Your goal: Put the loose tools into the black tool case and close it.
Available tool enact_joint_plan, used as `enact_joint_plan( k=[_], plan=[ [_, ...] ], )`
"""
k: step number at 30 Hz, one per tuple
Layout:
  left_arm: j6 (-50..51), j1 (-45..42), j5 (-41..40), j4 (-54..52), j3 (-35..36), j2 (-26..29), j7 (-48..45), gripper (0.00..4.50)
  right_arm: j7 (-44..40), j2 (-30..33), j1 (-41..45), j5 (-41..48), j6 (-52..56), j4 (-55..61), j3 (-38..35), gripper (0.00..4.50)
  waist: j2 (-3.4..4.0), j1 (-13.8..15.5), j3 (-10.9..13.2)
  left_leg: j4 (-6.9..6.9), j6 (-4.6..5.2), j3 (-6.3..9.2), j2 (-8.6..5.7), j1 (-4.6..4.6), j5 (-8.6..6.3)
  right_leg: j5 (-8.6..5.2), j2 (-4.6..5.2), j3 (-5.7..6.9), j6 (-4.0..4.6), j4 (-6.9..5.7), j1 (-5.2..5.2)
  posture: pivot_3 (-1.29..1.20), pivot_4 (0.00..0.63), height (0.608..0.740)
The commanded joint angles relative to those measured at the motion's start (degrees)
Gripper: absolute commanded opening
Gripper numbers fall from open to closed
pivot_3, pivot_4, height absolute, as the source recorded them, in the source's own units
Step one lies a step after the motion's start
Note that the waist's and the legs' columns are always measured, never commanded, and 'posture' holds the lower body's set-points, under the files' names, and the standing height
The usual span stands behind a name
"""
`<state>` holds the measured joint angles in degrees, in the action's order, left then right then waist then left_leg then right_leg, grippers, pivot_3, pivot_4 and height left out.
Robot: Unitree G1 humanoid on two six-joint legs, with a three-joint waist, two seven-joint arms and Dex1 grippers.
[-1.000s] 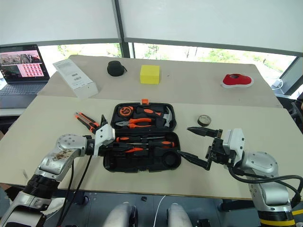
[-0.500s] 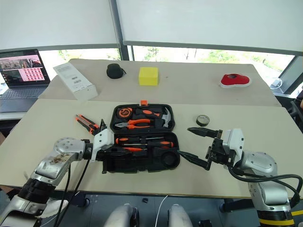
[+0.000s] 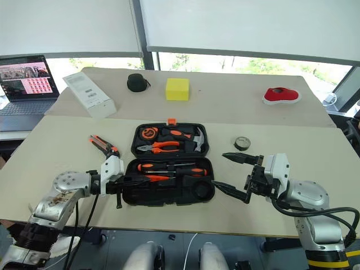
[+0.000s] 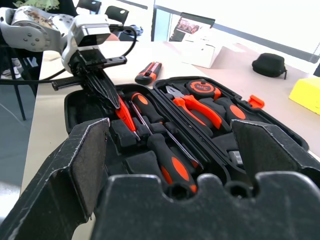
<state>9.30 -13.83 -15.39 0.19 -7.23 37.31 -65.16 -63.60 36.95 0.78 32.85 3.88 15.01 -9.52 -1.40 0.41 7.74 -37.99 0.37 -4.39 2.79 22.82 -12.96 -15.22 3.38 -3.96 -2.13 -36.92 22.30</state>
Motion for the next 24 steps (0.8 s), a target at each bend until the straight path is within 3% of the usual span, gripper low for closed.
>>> enact_joint_plan(
  k=[1, 5, 11, 24],
  plan=[
    [0.2, -1.96, 2.9, 3.95, -2.73, -0.97, 0.3, 0.03, 0.23, 0.04, -0.68, 1.34, 0.3, 1.7, -1.11, 4.5, 0.0, 0.35, 0.0, 0.0, 0.01, 0.0, 0.0, 0.0, 0.0, 0.0, 0.0, 0.0, 0.0, 0.0, -0.01, 0.0, 0.15, 0.74],
    [0.15, -3.83, 3.23, 6.52, -3.73, -2.13, 0.27, 0.03, 0.68, -0.14, -1.5, 1.39, 0.49, 2.61, -0.94, 4.5, 0.0, 0.88, 0.0, -0.01, 0.06, 0.0, -0.04, 0.0, 0.04, 0.02, 0.04, 0.02, -0.03, 0.04, -0.05, 0.0, 0.15, 0.74],
    [2.22, -3.77, -3.31, 2.51, -1.87, -3.58, -4.05, 0.03, 0.8, 0.29, -2.74, 2.07, 1.36, 3.54, -1.49, 4.5, -0.01, 0.87, 0.0, -0.01, 0.12, 0.0, -0.04, 0.08, 0.08, 0.04, 0.05, 0.02, -0.05, 0.07, -0.01, 0.0, 0.15, 0.74],
    [2.36, -6.47, -2.96, 1.04, -2.36, -5.54, -3.66, 0.03, 0.73, 0.69, -3.56, 2.74, 2.84, 4.16, -1.39, 4.5, -0.09, 0.53, 0.05, -0.01, 0.13, 0.05, -0.06, 0.52, 0.07, 0.03, 0.04, 0.06, -0.1, 0.18, 0.32, 0.0, 0.15, 0.74]
  ],
)
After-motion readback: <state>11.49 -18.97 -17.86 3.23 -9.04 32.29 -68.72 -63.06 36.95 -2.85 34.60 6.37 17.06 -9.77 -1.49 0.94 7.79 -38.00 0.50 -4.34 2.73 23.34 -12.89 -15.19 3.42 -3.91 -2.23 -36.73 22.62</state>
